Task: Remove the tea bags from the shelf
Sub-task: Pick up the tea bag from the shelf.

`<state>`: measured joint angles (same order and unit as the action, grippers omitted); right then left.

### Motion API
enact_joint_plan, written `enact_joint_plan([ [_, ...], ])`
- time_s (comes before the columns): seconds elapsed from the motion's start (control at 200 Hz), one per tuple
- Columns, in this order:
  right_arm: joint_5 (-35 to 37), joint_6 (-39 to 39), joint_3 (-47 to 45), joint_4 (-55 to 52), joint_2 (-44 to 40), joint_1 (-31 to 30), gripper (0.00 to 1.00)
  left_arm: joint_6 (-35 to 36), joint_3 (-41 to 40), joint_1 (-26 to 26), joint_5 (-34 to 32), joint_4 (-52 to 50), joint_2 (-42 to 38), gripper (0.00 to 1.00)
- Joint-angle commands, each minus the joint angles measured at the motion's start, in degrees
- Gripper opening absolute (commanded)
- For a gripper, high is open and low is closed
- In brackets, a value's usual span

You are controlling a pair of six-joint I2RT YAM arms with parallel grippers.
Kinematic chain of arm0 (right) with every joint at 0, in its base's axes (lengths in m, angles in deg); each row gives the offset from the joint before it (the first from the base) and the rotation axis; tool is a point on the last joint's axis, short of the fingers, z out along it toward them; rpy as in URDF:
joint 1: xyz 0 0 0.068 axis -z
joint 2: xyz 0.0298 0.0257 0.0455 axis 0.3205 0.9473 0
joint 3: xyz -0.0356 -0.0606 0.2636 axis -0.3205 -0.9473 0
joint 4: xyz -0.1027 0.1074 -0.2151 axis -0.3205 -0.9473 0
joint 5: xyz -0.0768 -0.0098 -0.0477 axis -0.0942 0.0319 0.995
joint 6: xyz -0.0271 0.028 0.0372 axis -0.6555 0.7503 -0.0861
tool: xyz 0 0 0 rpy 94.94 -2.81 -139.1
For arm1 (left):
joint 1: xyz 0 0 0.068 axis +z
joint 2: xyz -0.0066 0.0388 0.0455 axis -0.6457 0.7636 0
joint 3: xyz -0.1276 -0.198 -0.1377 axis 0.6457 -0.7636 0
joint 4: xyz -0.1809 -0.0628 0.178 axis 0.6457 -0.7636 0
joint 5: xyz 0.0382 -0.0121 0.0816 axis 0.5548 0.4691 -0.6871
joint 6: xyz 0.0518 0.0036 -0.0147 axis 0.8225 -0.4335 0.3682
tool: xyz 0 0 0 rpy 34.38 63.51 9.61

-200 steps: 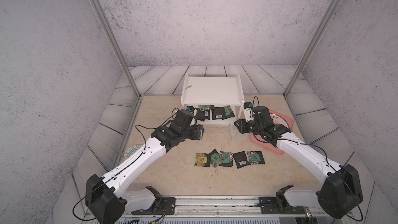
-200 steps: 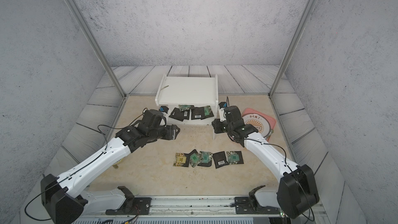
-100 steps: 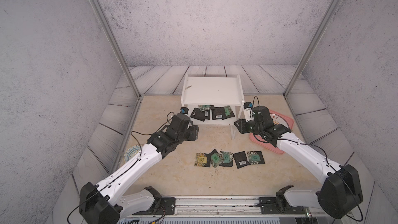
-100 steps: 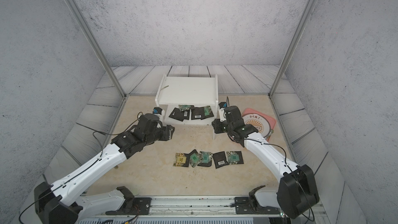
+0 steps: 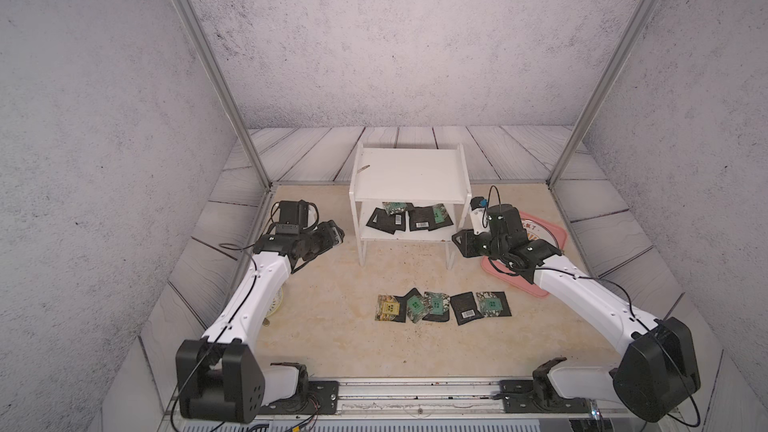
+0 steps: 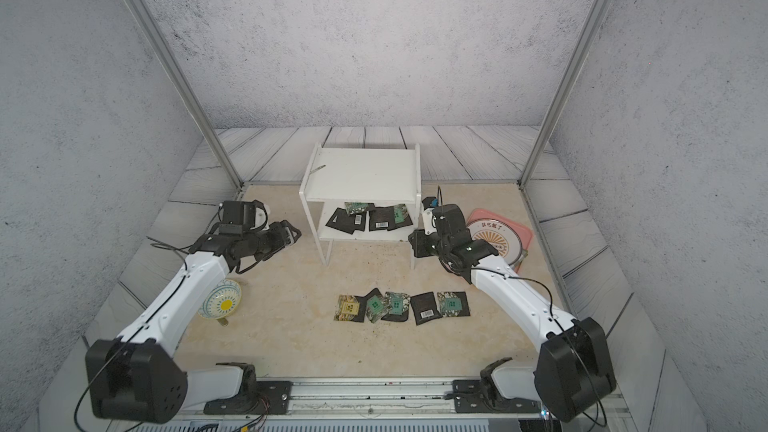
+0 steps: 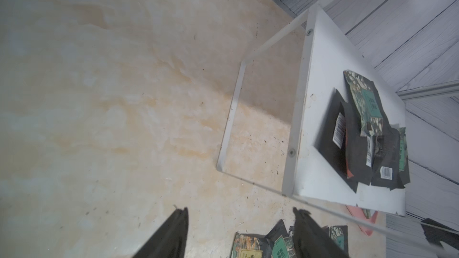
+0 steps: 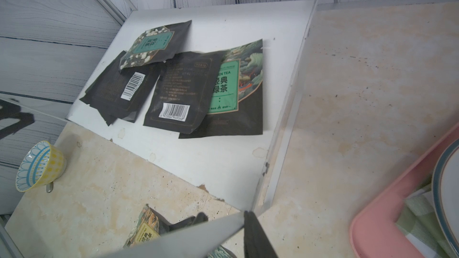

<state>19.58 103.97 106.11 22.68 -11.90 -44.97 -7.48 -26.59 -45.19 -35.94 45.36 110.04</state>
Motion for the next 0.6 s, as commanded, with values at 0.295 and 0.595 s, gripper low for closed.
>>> enact_joint_plan([
  [0.295, -2.1, -0.2, -0.1, 1.1, 0.6, -0.1, 0.29, -0.3, 15.7, 3.4, 28.8, 5.0, 19.7, 0.77],
  [0.595, -2.6, 0.4, -0.3, 1.7, 1.3, -0.2, 0.29, 3.1, 19.9, 1.1, 30.5, 1.3, 26.3, 0.77],
])
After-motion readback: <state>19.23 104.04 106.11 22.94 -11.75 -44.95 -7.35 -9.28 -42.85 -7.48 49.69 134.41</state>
